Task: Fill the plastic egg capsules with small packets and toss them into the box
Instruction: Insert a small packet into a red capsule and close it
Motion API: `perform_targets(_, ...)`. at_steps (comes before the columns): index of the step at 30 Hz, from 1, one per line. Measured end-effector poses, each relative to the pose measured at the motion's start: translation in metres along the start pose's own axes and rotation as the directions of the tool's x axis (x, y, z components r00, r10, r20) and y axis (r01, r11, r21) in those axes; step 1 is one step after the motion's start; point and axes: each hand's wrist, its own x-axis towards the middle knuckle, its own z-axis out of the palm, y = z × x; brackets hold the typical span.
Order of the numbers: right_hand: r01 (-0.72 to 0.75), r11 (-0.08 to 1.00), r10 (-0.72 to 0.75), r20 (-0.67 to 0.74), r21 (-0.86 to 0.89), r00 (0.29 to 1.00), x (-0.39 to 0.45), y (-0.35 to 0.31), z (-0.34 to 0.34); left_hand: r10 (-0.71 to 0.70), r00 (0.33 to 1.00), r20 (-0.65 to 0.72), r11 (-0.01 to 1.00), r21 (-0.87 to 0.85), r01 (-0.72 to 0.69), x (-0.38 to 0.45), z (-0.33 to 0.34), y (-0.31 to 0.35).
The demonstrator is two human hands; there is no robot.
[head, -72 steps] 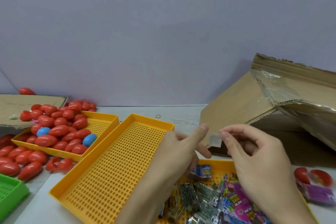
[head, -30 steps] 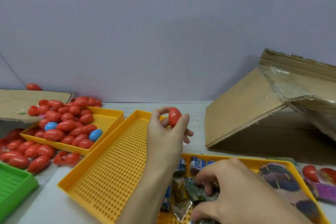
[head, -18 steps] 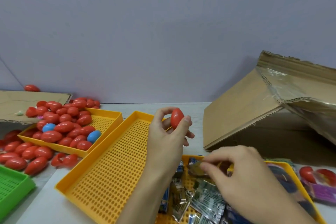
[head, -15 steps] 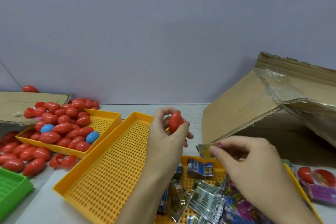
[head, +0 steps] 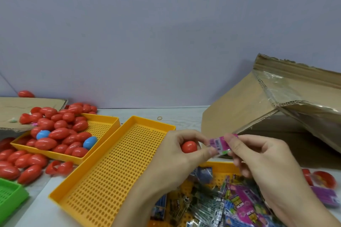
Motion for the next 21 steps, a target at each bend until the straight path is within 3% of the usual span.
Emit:
perform_targets(4,-0.013,0.998,0.017,-0.070,0.061,0.997,0.0014,0.0008,-0.0012,-0.080,0.991,0.105,0.996,0.038,0.077,-0.0020,0.0013,-0.0009)
perform_targets(9,-0.012,1.000,0.012,0.025,0.009,1.000,-0.0022,-0.0026,0.0038,-0.017,0.999,-0.034,1.000,0.010,0.017,0.0002,0.0035,0.0010)
perform_targets(12,0.032,0.999,-0.034,-0.052,-0.036,0.998,-0.0006,0.0007,0.0053,-0.011,0.998,-0.069,1.000,0.015,0.012,0.0004,0.0020,0.0022)
perform_targets(15,0.073,0.997,-0.073,-0.184,-0.008,0.980,0.0011,0.0031,0.0019,-0.016,0.998,0.064,0.999,0.030,0.014,-0.0017,-0.0006,0.0050)
perform_targets(18,0.082,0.996,-0.070,-0.250,0.042,0.966,0.0031,0.0056,-0.0012,-0.042,0.969,0.243,0.988,0.152,0.005,-0.0036,-0.0017,0.0074)
perform_targets(21,0.090,0.996,-0.084,-0.225,0.018,0.971,0.0039,0.0068,0.0000,-0.066,0.968,0.242,0.960,0.279,-0.004,-0.0033,0.0000,0.0067)
